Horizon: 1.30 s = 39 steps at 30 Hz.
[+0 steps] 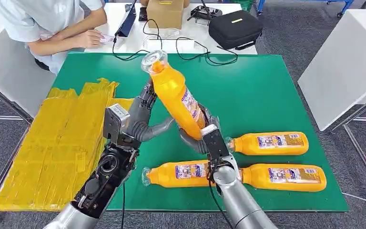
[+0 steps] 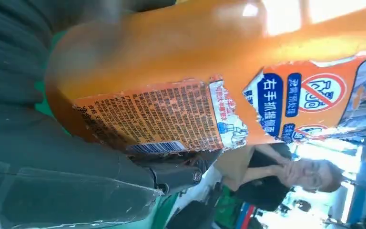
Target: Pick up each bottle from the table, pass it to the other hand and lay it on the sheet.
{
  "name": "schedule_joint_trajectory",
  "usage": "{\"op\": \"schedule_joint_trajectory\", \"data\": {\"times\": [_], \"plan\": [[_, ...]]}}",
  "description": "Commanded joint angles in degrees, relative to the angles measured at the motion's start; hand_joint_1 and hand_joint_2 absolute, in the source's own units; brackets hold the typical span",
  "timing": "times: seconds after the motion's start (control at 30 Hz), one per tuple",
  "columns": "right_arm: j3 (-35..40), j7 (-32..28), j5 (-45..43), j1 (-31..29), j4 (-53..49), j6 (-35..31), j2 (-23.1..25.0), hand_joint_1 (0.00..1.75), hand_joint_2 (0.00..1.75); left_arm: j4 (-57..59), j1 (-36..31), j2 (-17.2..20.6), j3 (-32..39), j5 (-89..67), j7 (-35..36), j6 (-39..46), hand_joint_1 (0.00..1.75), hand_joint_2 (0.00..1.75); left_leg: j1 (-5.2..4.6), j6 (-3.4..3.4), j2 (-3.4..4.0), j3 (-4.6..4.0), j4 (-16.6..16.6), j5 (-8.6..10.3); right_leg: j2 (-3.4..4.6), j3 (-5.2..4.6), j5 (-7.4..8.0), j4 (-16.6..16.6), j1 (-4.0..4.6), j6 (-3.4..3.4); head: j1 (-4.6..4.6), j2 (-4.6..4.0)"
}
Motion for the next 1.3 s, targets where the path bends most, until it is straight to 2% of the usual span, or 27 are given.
{"op": "schedule_joint_trajectory", "data": {"times": [0.03, 0.1, 0.13, 0.33, 0.43, 0.47, 0.57, 0.63, 0.8, 0.83, 0.87, 1.07, 1.1, 1.13, 1.3], "plan": [[7.08, -0.80, 2.82, -0.59, -2.08, -2.04, -1.02, 1.75, 1.75, 5.34, -4.43, 0.04, -1.59, 2.29, 1.73, -0.97, 0.00, 1.75, 0.02, 0.03, -0.01, 0.17, 0.02, -0.07, -0.10, 0.19, -0.08, 0.00, 0.06, -0.14, 0.00, 0.00], [8.57, -0.72, 4.30, -0.72, -2.23, -2.69, -0.93, 1.75, 1.75, 6.10, -4.70, -0.28, -1.58, 3.08, 2.03, -0.99, 0.00, 1.75, 0.05, 0.05, -0.02, 0.44, 0.04, -0.21, -0.18, 0.48, -0.22, 0.01, 0.13, -0.28, 0.00, 0.00], [8.96, -0.73, 4.63, -0.77, -2.17, -2.80, -0.87, 1.75, 1.75, 6.25, -4.76, -0.31, -1.60, 3.28, 2.04, -1.00, 0.00, 1.75, 0.01, 0.03, -0.05, 0.21, 0.00, -0.08, -0.15, 0.25, -0.11, 0.00, 0.06, -0.15, 0.02, 0.00], [11.12, 0.18, 6.06, -1.42, -0.36, -3.19, -0.51, 1.75, 1.75, 5.91, -4.91, -0.14, -1.51, 4.68, 1.57, -1.10, 0.00, 1.75, 0.01, 0.03, -0.04, 0.17, -0.02, -0.05, -0.12, 0.19, -0.08, -0.02, 0.05, -0.12, 0.00, 0.00], [12.47, 0.59, 6.61, -1.81, 0.86, -3.03, -0.70, 1.75, 1.75, 6.25, -5.69, -0.15, -2.09, 5.64, 1.74, -1.58, 0.00, 1.75, 0.03, 0.07, 0.06, 0.56, 0.03, -0.26, -0.12, 0.59, -0.25, 0.00, 0.12, -0.29, 0.00, 0.00], [12.65, 0.59, 6.69, -1.78, 0.90, -2.89, -0.70, 1.75, 1.75, 6.35, -5.80, -0.18, -2.08, 5.78, 1.76, -1.57, 0.00, 1.75, 0.04, 0.05, -0.02, 0.32, 0.02, -0.14, -0.13, 0.36, -0.15, -0.01, 0.10, -0.20, 0.02, 0.00], [13.46, 1.58, 6.96, -1.44, 0.91, -2.25, -0.63, 1.75, 1.75, 6.02, -5.86, -0.95, -0.78, 7.60, -0.16, 0.18, 0.00, 1.75, 0.03, 0.04, -0.03, 0.29, 0.01, -0.12, -0.14, 0.34, -0.13, -0.01, 0.08, -0.18, 0.00, 0.00], [13.29, 1.94, 6.63, -1.37, 0.68, -2.15, -0.73, 1.75, 1.75, 5.37, -5.73, -1.14, -0.46, 8.15, -0.69, 1.05, 1.36, 1.75, 0.04, 0.03, -0.02, 0.18, 0.00, -0.07, -0.10, 0.23, -0.08, -0.03, 0.08, -0.15, 0.00, 0.00], [13.25, 1.99, 6.55, -1.42, 0.56, -2.02, -0.90, 1.75, 1.75, 4.89, -5.63, -1.02, -0.58, 8.26, -0.67, 1.17, 1.36, 1.75, 0.02, 0.04, -0.06, 0.19, 0.00, -0.08, -0.15, 0.25, -0.10, -0.02, 0.07, -0.15, 0.00, 0.00], [13.02, 2.13, 6.30, -1.43, 0.49, -2.01, -0.89, 1.75, 1.75, 4.76, -5.42, -1.08, -0.40, 8.62, -0.77, 1.45, 1.69, 1.75, 0.05, 0.04, -0.04, 0.29, 0.02, -0.13, -0.15, 0.35, -0.14, -0.02, 0.10, -0.19, 0.02, 0.00], [12.46, 2.34, 5.52, -1.22, 0.30, -1.96, -0.82, 1.75, 1.75, 4.56, -5.21, -1.20, -0.08, 9.13, -1.02, 2.04, 1.75, 1.75, 0.03, 0.04, -0.03, 0.24, 0.00, -0.10, -0.12, 0.28, -0.11, -0.02, 0.07, -0.16, -0.02, 0.00], [11.33, 2.48, 4.92, 0.20, -1.63, -1.76, -1.34, 1.75, 1.75, 4.46, -5.39, -1.02, 0.34, 11.68, -2.02, 4.05, 1.75, 1.75, 0.05, 0.03, -0.05, 0.21, 0.00, -0.09, -0.14, 0.27, -0.10, -0.04, 0.09, -0.15, 0.00, 0.00], [11.20, 2.54, 5.00, 0.12, -1.70, -1.93, -1.33, 1.75, 1.75, 4.41, -5.31, -1.09, 0.46, 11.85, -2.12, 4.24, 1.75, 1.75, 0.07, 0.07, -0.05, 0.56, 0.02, -0.25, -0.23, 0.64, -0.27, -0.03, 0.16, -0.30, 0.00, 0.00], [11.12, 2.56, 5.04, 0.14, -1.76, -1.95, -1.29, 1.75, 1.75, 4.31, -5.19, -1.06, 0.45, 11.95, -2.18, 4.34, 1.75, 1.75, 0.03, 0.04, -0.09, 0.23, -0.01, -0.09, -0.19, 0.29, -0.12, -0.03, 0.08, -0.16, 0.02, 0.00], [10.16, 2.05, 5.15, 1.15, -4.70, -2.22, -1.96, 1.75, 1.75, 3.82, -4.63, -0.67, 0.59, 8.72, -3.90, 9.19, 1.75, 1.75, 0.01, 0.03, -0.05, 0.14, -0.02, -0.04, -0.11, 0.17, -0.06, -0.03, 0.04, -0.11, -0.02, 0.00]]}}
